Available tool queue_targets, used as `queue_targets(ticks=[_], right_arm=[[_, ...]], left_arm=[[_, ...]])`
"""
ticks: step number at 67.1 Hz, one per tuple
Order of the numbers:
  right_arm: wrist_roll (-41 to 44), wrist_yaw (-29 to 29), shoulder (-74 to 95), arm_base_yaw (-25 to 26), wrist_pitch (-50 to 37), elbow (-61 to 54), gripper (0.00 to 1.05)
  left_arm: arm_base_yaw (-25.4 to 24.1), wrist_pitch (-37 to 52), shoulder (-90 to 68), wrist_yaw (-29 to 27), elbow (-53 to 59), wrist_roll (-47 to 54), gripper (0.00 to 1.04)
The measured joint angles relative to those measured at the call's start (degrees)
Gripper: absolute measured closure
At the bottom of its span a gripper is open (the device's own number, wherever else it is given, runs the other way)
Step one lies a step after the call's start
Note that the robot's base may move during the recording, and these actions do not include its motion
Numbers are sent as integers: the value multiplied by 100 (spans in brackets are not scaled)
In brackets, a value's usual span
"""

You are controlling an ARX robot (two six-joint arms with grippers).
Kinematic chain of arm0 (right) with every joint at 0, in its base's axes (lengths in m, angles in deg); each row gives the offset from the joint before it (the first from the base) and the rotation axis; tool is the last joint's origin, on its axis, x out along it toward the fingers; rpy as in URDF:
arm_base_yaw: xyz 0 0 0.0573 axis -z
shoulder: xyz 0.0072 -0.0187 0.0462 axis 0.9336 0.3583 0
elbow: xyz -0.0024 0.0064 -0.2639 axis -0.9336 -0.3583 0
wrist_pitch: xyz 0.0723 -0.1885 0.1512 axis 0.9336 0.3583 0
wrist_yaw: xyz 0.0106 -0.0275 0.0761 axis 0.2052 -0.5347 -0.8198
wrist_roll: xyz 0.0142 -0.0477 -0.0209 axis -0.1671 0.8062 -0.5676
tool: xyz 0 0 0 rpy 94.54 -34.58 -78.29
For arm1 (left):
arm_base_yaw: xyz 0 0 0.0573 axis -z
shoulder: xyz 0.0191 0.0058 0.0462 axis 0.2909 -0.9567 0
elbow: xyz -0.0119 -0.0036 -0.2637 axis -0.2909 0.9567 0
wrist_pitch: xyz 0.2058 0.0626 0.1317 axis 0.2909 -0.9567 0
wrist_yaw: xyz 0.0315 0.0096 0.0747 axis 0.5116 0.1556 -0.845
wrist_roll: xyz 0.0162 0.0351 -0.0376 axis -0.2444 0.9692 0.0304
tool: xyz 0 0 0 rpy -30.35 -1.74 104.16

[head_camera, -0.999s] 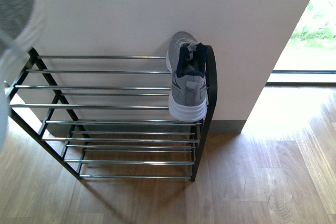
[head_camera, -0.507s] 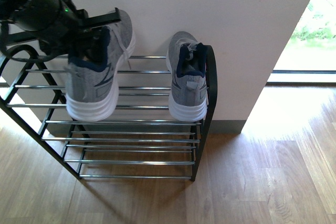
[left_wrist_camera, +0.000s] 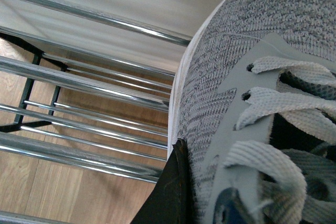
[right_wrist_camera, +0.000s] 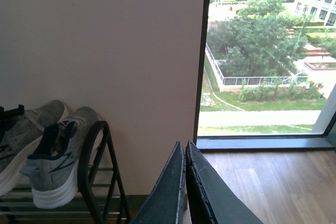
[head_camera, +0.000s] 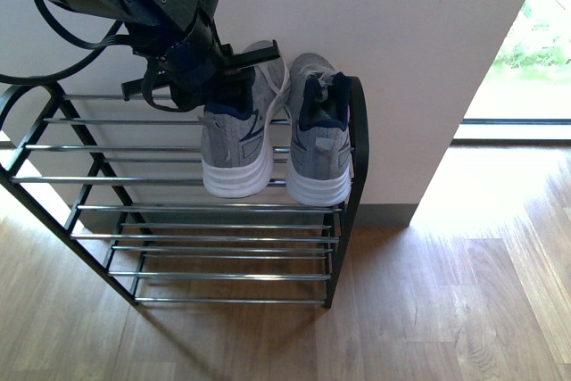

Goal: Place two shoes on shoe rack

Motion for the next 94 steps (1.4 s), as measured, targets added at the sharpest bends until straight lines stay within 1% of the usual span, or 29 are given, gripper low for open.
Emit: queue_targets(ticks=[3, 8, 12, 13, 15, 18, 23, 24, 26, 29, 38, 47, 50, 56, 61, 63, 64, 65, 66, 68, 70, 73, 75, 77, 83, 85, 88, 90, 94], right_arm=[[0, 0, -120, 0, 103, 0, 103], [0, 2, -260, 0, 260, 0, 103], [0, 2, -354, 0, 343, 0, 103], [0, 2, -496, -2, 514, 0, 103], [0, 2, -640, 0, 754, 0, 103], [2, 7, -1075, 0, 1237, 0, 103], [0, 4, -1272, -2, 1303, 0, 103], [2, 4, -1272, -2, 1309, 0, 103], [2, 2, -1279, -2, 1314, 0, 103], [2, 2, -1283, -2, 1314, 0, 103], [2, 2, -1287, -2, 1314, 0, 103], [2, 2, -1287, -2, 1314, 0, 103], [2, 4, -1287, -2, 1314, 0, 103], [2, 4, -1290, -2, 1314, 0, 103], [2, 4, -1290, -2, 1314, 0, 103], [2, 2, -1292, -2, 1314, 0, 103], [2, 0, -1292, -2, 1314, 0, 103], [2, 0, -1292, -2, 1314, 0, 103], [2, 0, -1292, -2, 1314, 0, 103], [2, 4, -1292, -2, 1314, 0, 103], [2, 2, -1292, -2, 1314, 0, 103], [2, 4, -1292, -2, 1314, 0, 103], [2, 2, -1292, -2, 1314, 0, 103], [4, 2, -1292, -2, 1314, 0, 100], [4, 2, -1292, -2, 1314, 0, 79], [4, 2, -1292, -2, 1314, 0, 75], [4, 2, -1292, -2, 1314, 0, 67], [4, 2, -1292, -2, 1314, 0, 63], [4, 4, -1292, -2, 1314, 0, 53]], left_arm=[[-2, -13, -66, 103, -98, -9, 83], [50, 138, -31, 37, -52, 22, 63], [85, 225, 81, -166, 107, 74, 54], [103, 278, 146, -236, 203, 72, 51], [114, 339, 225, -295, 317, 63, 47], [146, 533, 551, -468, 721, -2, 37], [201, 820, 1460, -901, 1593, -153, 17], [221, 883, 1753, -977, 1838, -181, 12], [236, 909, 2157, -1080, 2159, -203, 8], [247, 986, 2776, -1283, 2686, -219, 10], [243, 1016, 4131, -1733, 3851, -190, 9], [310, 896, 5873, -2306, 5001, 9, 9], [376, 761, 6417, -2457, 5252, 63, 9], [557, 127, 7648, -2833, 5702, 90, 9], [590, 72, 8054, -2874, 5794, 90, 9], [540, 463, 8170, -2627, 5921, 330, 13], [468, 968, 8242, -2302, 6105, 599, 16], [431, 1224, 8279, -2140, 6205, 654, 18], [361, 1714, 8345, -1860, 6426, 975, 21], [254, 2374, 8430, -1519, 6754, 1305, 27], [188, 2747, 8487, -1331, 6964, 1563, 30], [42, 3407, 8647, -1005, 7388, 2081, 39], [-15, 3569, 8723, -920, 7510, 2225, 43], [-103, 3696, 8848, -826, 7652, 2402, 48], [-461, 3759, 9309, -533, 8061, 2756, 70], [-509, 3757, 9372, -485, 8124, 2780, 73], [-614, 3748, 9514, -380, 8268, 2833, 82], [-656, 3740, 9569, -330, 8321, 2844, 86], [-780, 3689, 9753, -197, 8459, 2874, 97]])
